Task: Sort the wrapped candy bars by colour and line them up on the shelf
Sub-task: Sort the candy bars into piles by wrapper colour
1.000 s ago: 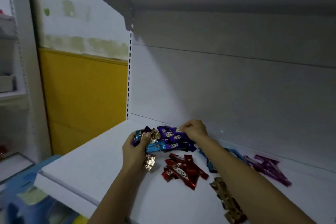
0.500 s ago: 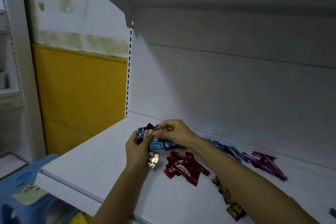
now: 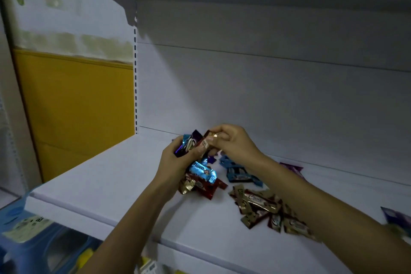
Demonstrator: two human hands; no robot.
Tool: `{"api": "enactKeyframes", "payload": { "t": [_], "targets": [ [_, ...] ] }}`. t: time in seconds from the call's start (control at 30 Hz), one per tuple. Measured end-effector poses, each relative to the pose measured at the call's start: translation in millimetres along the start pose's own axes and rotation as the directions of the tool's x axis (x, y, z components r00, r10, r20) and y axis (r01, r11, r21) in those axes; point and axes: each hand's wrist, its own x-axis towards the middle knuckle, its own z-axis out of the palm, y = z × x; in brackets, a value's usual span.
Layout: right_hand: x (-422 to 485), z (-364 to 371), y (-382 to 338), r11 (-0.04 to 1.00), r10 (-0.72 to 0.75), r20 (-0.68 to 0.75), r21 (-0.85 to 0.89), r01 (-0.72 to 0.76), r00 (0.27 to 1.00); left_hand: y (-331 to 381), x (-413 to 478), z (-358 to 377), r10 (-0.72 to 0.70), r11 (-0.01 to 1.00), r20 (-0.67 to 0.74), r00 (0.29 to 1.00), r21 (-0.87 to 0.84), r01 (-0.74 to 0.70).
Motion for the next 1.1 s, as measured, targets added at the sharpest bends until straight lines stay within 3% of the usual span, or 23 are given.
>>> {"api": "enactKeyframes", "payload": {
  "t": [0.13,0.3,0.4,0.57,0.8,0.97,1.03,1.1],
  "targets": [
    [-47.1,-41.2,14.0,0.999,0.023,-0.056,-0.024,-0.024,0.998,-14.6,-27.0,46.0,0.022,1.0,0.048,0.999,0.02,-0.023],
    [-110.0,-82.8,50.6,0.997,0.071,-0.21,-0.023,-0.077,0.975,-46.1,-59.4,105.9,-0.061,0.998,0.156,0.986,0.015,0.059],
    [-129.8,-103.4,65.9,0.993,0.079,-0.29,-0.059,-0.1,0.954,-54.4,-68.3,131.3,-0.068,0.993,0.205,0.976,0.104,0.048],
    [-141.8,-121.4,76.5,0.992,0.112,-0.245,0.076,-0.096,0.963,-54.6,-71.4,140.3,-0.054,0.974,0.244,0.968,0.228,-0.004],
    [-153.2,-107.6,87.3,0.982,0.064,-0.308,0.191,-0.004,0.949,-51.9,-79.7,133.7,-0.147,0.973,0.199,0.969,0.206,0.105],
    [-153.4,-124.3,101.1,0.939,0.253,-0.485,0.332,-0.091,0.837,-51.8,-81.0,131.4,-0.169,0.982,0.174,0.97,0.119,0.149],
    [-154.8,-131.8,108.3,0.945,0.291,-0.495,0.284,-0.164,0.819,-52.2,-80.8,131.0,-0.179,0.982,0.169,0.969,0.097,0.164],
    [-154.8,-133.5,114.4,0.965,0.262,-0.508,0.124,-0.231,0.821,-52.1,-81.3,130.3,-0.188,0.981,0.177,0.966,0.08,0.177]
  ]
}}
